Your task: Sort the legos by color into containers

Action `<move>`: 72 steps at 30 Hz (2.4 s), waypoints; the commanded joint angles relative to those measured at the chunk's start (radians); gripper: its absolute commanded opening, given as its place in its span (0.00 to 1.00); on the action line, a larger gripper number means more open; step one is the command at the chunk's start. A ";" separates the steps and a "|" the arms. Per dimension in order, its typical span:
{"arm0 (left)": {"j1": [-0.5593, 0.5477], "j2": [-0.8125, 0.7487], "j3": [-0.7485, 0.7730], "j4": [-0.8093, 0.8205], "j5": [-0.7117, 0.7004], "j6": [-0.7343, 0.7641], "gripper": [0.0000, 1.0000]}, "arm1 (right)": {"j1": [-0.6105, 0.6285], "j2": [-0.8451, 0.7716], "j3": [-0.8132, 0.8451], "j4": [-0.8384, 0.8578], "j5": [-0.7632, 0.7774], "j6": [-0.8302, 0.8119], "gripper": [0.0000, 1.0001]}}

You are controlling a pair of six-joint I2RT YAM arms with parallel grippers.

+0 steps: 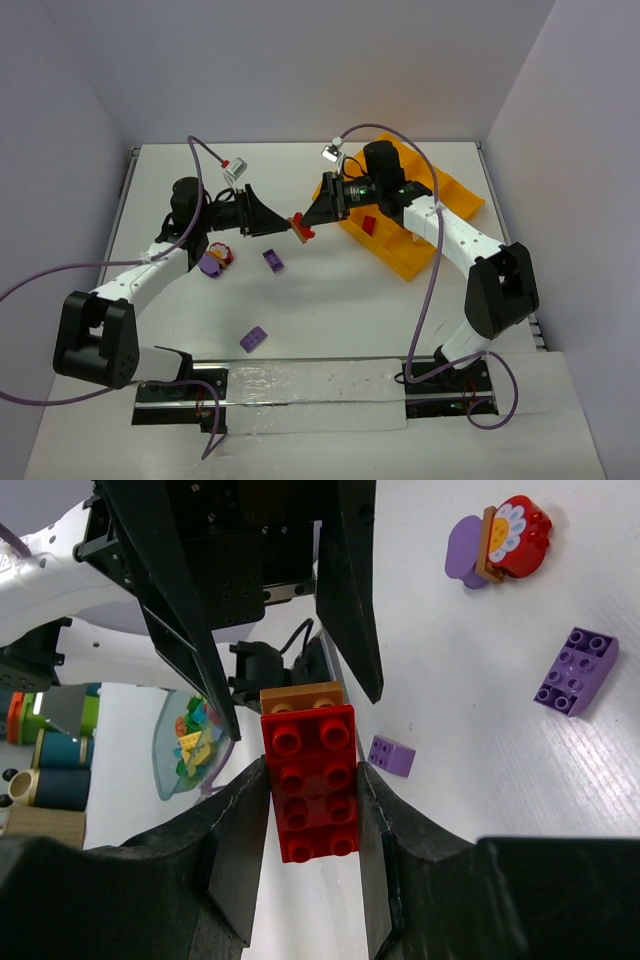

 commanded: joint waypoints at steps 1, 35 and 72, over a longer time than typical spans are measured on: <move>-0.007 -0.002 0.038 0.136 0.031 -0.037 0.72 | 0.011 0.003 0.054 -0.012 -0.032 -0.012 0.05; 0.004 -0.029 -0.025 0.134 0.020 -0.038 0.00 | -0.034 -0.002 -0.007 0.090 -0.052 0.085 0.00; 0.066 -0.163 0.177 -0.590 -0.321 0.277 0.00 | -0.249 0.031 -0.001 -0.225 1.091 -0.103 0.07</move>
